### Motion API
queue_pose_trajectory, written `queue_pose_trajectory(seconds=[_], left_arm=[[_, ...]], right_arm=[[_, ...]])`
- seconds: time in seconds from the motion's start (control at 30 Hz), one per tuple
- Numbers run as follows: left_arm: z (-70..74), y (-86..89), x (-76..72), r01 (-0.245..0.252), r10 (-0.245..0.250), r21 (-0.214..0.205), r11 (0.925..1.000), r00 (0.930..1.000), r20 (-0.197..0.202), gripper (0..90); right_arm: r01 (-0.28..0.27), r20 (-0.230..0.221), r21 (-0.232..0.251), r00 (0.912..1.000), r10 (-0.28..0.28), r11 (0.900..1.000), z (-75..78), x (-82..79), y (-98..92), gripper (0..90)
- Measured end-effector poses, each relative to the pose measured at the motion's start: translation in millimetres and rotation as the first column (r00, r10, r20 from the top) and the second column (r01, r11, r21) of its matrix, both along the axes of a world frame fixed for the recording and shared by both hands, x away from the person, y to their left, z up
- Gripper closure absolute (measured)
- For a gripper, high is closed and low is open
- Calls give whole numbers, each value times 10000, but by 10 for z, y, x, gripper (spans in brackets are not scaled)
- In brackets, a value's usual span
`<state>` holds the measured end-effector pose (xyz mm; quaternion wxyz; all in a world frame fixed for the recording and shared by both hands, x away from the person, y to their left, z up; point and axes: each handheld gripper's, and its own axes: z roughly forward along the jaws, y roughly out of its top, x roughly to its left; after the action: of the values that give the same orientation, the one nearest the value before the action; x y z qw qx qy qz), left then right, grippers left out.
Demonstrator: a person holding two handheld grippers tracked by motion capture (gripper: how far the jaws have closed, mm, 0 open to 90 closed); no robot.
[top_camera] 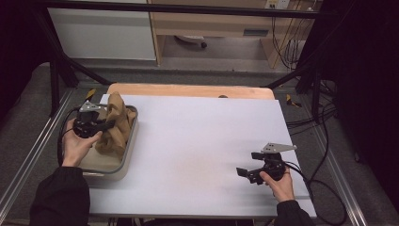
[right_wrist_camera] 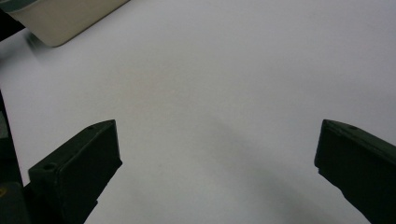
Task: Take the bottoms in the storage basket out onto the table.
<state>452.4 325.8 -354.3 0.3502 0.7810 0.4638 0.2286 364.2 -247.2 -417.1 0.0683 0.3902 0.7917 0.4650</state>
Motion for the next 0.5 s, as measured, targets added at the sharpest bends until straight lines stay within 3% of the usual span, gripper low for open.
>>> queue_pose_trajectory(seconds=[0.23, 0.5], left_arm=[[64, 2, -35, 65, -63, -129, 9999, 9998, 202, 794], [118, -3, -74, 161, -158, -209, 9997, 9998, 151, 795]], right_arm=[[0, 8, 9, 10000, 0, 10000, 2, 0, -2, 7], [-2, 14, 4, 10000, 2, 10000, 2, 0, -2, 7]])
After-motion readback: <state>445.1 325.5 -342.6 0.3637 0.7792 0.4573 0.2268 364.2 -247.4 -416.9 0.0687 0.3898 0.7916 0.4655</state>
